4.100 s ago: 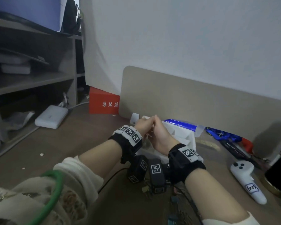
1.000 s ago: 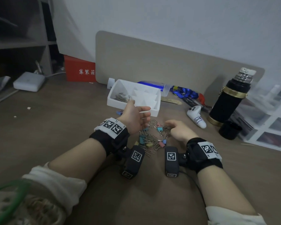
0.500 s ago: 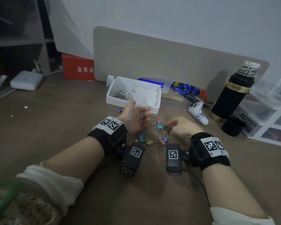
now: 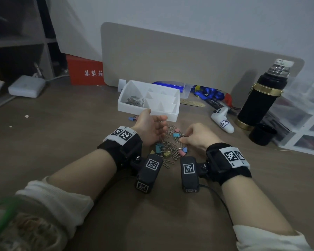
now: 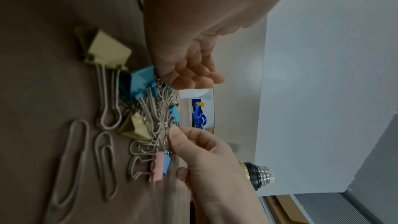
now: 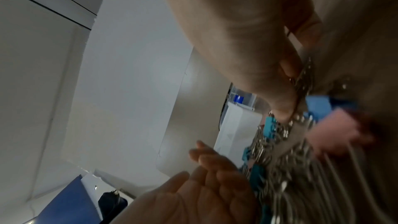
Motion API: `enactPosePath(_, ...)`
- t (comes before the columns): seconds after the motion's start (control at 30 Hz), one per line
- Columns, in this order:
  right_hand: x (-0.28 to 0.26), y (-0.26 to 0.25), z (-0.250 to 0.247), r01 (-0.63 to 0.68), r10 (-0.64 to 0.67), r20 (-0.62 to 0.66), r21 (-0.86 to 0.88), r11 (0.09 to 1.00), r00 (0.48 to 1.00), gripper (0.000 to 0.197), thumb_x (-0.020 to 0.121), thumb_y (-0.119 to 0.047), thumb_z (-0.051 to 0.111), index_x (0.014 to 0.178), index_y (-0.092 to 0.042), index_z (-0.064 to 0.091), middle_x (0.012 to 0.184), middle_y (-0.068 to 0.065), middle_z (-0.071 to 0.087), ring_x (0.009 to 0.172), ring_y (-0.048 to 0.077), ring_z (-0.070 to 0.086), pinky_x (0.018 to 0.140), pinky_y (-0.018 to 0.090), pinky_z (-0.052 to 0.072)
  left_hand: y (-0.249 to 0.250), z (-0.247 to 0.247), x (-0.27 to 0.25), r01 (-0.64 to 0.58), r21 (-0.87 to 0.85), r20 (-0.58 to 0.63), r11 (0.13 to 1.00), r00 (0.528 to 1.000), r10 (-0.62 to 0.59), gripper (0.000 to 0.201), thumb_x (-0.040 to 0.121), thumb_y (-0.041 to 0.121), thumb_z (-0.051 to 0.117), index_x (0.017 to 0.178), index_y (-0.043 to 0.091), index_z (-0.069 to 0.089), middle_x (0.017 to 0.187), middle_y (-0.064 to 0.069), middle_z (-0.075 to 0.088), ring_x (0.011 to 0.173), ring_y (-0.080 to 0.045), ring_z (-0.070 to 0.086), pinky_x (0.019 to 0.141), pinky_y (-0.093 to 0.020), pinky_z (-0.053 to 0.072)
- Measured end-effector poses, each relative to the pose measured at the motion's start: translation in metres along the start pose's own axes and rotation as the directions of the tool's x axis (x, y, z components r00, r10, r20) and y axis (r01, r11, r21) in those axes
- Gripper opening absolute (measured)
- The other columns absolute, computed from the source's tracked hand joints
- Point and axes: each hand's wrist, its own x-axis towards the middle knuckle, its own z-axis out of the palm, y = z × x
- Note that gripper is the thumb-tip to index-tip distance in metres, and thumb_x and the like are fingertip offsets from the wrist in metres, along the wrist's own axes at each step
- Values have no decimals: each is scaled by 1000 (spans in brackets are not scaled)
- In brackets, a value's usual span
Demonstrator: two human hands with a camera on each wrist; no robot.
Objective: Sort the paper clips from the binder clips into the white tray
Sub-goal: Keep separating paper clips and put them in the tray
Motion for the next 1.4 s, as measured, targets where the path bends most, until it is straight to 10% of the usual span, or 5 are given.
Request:
enactPosePath(0.13,-1,-7,7,40,-40,-29,-11,999,999,8,88,-19,67,86,-12,64,88,6,64,73,15,55,58,24,38,0,1,0,-9,-13,-6,1000,1000,9,52,100,43,21,87,8,57,68,-4,51,59,-16,46,57,-29,39)
enactPosePath(0.6,-3,-8,7,79,-80,-28,-31,996,996,19,88,-4,52,91,-2,71,97,13,70,90,26,64,74,30,48,1,3,-5,6,-36,15,999,1000,-6,52,100,43,20,89,6,56,72,-6,51,64,-18,48,60,-29,41)
enactPosePath(0.87,1,-7,6,136,-120,-194,76,988,974,14,91,-9,47,88,-12,60,93,5,62,85,22,58,69,28,41,5,3,-5,47,-107,90,993,995,-37,68,100,49,20,118,-7,55,107,-17,64,96,-26,61,83,-33,49)
enactPosePath(1.07,-1,-18,8,431,-332,-345,265,863,878,13,95,-15,52,84,-15,59,76,-7,58,69,6,52,61,19,39,4,8,-13,113,-61,142,992,985,-103,63,102,41,22,123,-12,49,104,-21,61,95,-28,59,90,-35,46)
enactPosePath(1.4,-11,-31,7,565,-426,-383,424,708,820,13,95,-13,54,83,-11,58,72,-4,49,66,6,45,62,15,39,2,12,-15,151,-70,170,986,976,-137,58,103,39,23,124,-9,48,98,-18,58,89,-25,58,81,-34,48)
